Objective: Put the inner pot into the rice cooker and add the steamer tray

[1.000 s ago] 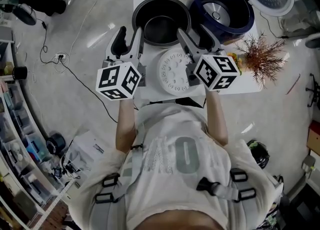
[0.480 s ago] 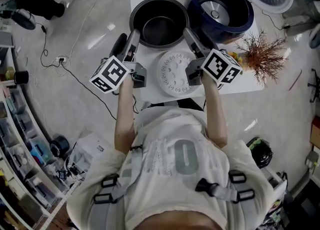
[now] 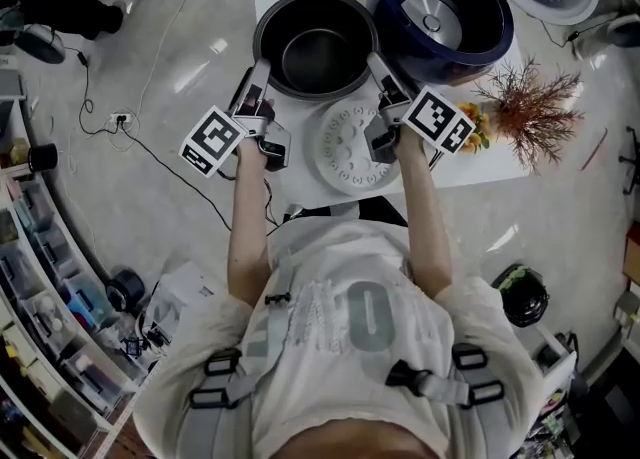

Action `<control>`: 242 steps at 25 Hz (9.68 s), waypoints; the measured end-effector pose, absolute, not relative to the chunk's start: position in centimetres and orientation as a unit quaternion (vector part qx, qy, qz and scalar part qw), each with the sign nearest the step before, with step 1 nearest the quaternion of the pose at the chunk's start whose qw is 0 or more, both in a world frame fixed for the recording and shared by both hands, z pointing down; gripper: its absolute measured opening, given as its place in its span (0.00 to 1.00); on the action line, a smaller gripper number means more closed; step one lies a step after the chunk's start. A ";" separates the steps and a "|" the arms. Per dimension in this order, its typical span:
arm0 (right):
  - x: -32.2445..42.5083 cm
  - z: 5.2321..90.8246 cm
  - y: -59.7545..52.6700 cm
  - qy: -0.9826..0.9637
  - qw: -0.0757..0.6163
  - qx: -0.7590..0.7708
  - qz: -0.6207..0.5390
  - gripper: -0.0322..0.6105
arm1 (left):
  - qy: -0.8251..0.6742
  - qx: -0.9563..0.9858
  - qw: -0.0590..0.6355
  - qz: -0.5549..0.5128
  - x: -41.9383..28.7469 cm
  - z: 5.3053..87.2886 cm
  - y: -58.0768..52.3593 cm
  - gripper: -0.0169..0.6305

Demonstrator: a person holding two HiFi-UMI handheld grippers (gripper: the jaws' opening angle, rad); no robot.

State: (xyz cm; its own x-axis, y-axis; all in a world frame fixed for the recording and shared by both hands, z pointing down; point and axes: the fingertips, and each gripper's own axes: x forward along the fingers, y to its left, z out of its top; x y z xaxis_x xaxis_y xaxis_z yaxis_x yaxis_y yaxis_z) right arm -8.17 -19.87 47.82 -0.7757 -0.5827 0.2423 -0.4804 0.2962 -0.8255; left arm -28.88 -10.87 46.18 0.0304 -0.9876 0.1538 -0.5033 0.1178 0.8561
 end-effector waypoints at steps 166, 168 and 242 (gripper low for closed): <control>10.2 37.9 -30.3 0.790 -0.073 -0.543 -0.273 0.23 | -0.580 0.801 0.136 0.066 -10.3 36.0 -31.4 0.16; 10.2 38.0 -30.5 0.788 -0.080 -0.542 -0.282 0.23 | -0.580 0.800 0.136 0.070 -10.2 35.9 -31.5 0.16; 2.7 35.6 -23.7 0.895 -0.138 -0.408 -0.113 0.34 | -0.627 0.753 0.178 0.083 -16.3 38.5 -20.3 0.23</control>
State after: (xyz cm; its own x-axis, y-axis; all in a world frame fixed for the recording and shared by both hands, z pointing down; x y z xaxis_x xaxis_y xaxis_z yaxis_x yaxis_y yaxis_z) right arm 2.74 -23.73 35.59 -0.6285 -0.6996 0.3399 -0.7622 0.6410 -0.0901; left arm -16.33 -20.28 38.52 0.1988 -0.9161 0.3483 -0.9750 -0.1490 0.1646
